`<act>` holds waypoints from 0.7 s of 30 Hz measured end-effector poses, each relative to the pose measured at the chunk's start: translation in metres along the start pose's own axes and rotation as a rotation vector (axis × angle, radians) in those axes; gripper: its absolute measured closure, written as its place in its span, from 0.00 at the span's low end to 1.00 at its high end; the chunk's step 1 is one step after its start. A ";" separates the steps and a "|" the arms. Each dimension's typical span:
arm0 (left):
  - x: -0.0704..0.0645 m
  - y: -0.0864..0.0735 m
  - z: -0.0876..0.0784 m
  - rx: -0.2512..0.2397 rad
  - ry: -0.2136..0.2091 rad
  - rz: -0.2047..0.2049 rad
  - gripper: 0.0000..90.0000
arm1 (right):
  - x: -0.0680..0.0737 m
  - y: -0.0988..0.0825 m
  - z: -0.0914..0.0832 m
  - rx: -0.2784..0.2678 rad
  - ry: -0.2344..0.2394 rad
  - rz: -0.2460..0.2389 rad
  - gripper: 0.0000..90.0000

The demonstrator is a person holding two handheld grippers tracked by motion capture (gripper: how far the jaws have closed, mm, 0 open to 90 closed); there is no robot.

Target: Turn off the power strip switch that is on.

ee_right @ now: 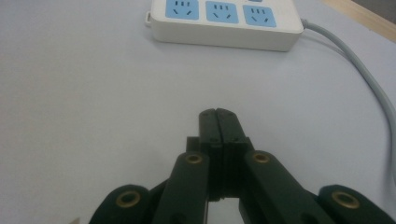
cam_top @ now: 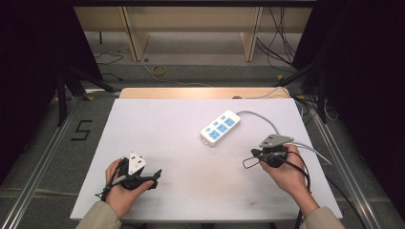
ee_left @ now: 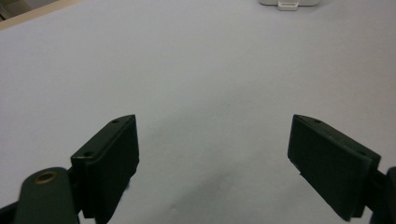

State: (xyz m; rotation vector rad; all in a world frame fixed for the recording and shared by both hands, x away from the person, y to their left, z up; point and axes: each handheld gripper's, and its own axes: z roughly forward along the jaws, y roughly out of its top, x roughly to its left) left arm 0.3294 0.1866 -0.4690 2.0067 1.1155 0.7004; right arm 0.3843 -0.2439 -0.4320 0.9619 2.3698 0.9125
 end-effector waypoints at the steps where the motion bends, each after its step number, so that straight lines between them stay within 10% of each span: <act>1: 0.000 0.000 0.000 0.001 -0.001 -0.001 0.18 | 0.000 0.001 0.000 0.002 0.001 -0.003 1.00; 21: -0.001 0.000 0.000 0.007 -0.002 0.005 0.18 | -0.001 0.014 0.012 0.013 0.005 0.005 1.00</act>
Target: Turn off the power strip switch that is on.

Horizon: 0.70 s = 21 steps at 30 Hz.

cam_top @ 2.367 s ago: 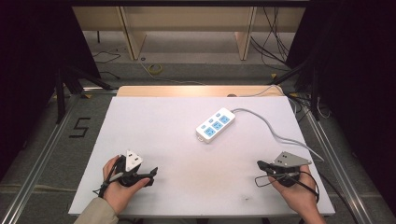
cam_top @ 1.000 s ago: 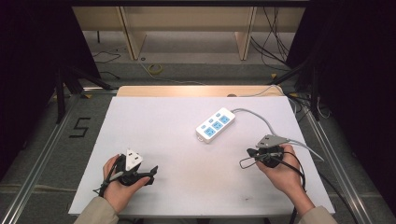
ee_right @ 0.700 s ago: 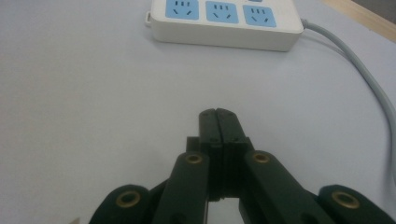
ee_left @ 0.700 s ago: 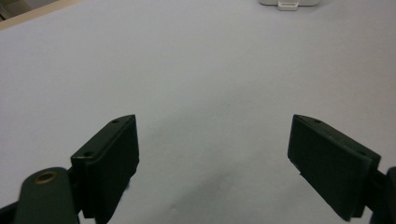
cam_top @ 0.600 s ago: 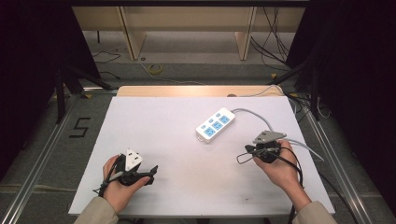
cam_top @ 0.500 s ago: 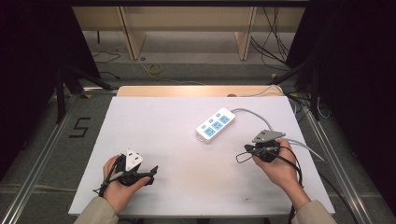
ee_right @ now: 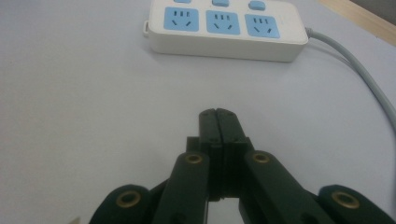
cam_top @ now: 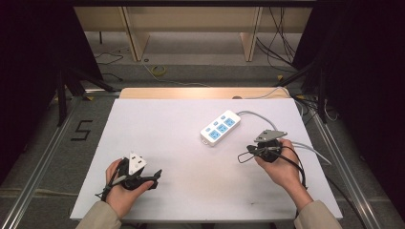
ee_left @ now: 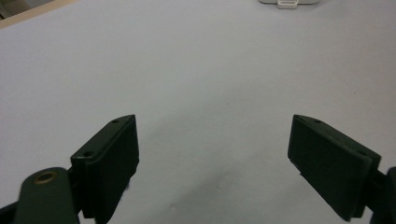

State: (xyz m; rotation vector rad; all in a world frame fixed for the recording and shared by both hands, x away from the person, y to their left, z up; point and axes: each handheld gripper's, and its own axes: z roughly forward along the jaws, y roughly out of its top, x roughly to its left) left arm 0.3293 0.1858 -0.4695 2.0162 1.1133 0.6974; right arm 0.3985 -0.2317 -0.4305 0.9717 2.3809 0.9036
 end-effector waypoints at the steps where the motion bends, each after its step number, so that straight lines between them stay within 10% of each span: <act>1: 0.000 0.000 0.000 -0.001 -0.001 -0.002 0.18 | 0.000 0.000 0.000 0.002 0.001 -0.003 1.00; 21: -0.001 0.000 0.000 -0.001 -0.001 -0.002 0.18 | -0.003 0.016 0.009 0.008 -0.007 -0.009 1.00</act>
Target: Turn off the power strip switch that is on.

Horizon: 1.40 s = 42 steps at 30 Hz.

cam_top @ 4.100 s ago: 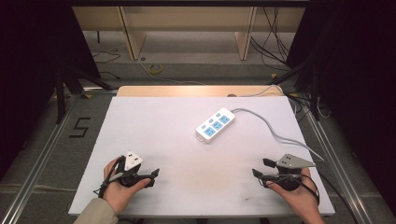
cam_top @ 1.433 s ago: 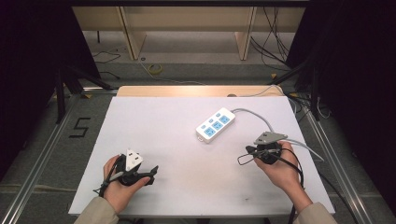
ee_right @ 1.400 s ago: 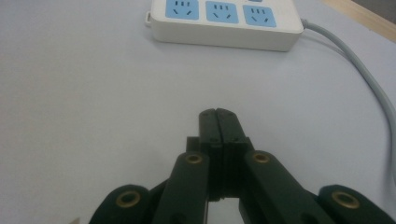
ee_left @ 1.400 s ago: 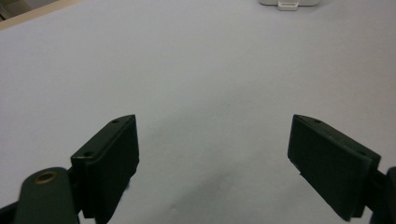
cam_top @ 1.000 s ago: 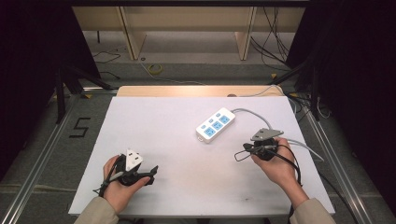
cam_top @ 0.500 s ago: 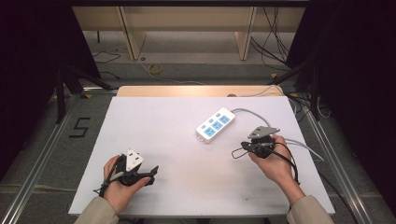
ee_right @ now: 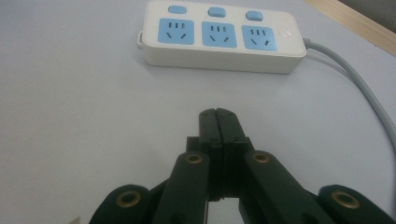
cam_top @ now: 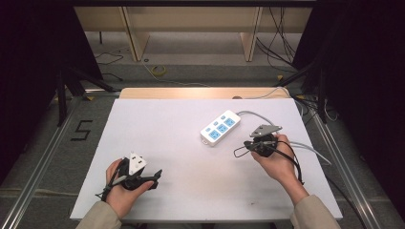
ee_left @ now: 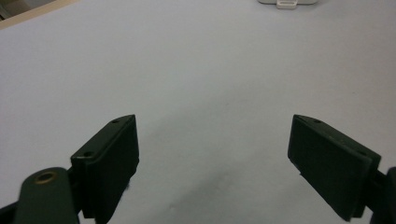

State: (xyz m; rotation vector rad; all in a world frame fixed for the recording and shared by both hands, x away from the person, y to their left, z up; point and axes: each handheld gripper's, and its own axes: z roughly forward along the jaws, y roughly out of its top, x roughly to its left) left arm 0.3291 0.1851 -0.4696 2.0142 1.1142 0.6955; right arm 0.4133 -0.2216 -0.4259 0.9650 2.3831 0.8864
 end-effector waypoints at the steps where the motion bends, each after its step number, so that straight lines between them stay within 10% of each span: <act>1: 0.000 0.000 0.000 0.002 0.000 0.001 0.18 | 0.000 0.001 0.000 0.004 0.000 0.004 1.00; 42: 0.000 0.000 0.000 0.008 -0.001 -0.002 0.18 | -0.001 0.026 0.022 0.031 0.000 -0.003 1.00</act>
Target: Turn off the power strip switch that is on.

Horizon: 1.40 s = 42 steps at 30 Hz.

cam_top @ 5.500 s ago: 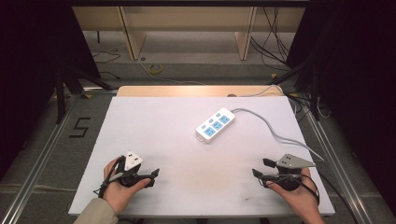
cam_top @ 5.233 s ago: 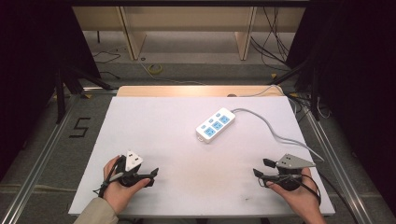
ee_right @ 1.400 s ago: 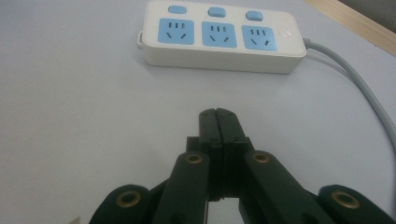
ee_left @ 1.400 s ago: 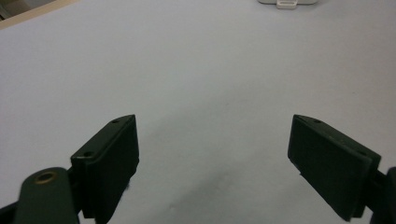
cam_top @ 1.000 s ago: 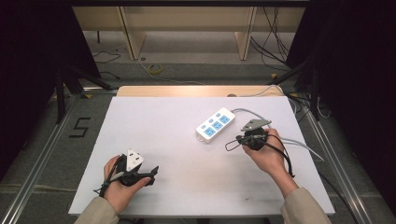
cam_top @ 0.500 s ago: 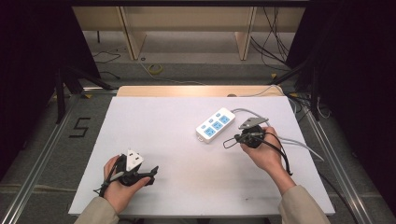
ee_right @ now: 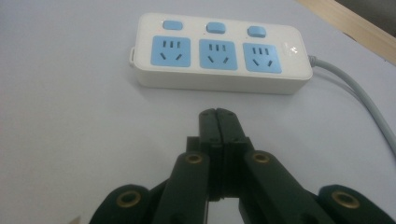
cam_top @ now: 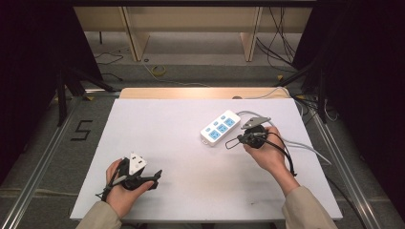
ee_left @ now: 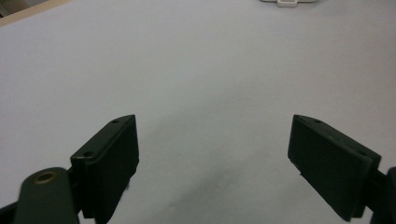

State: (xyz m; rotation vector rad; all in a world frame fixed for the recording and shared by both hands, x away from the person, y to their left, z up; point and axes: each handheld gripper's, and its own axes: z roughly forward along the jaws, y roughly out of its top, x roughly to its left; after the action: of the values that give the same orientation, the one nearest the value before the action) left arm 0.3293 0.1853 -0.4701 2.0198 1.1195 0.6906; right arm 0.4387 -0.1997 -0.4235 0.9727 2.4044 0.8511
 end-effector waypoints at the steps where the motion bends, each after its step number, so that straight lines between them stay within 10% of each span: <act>1: 0.000 0.000 0.000 0.000 -0.001 -0.001 0.18 | 0.000 0.001 0.000 0.002 0.001 -0.002 1.00; 42: 0.000 0.000 0.000 -0.004 0.000 0.002 0.18 | 0.001 0.022 0.015 0.008 0.011 0.002 1.00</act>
State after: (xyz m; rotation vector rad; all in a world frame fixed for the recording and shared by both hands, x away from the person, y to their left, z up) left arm 0.3293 0.1854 -0.4699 2.0172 1.1158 0.6936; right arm 0.4566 -0.1808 -0.4200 0.9762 2.4182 0.8506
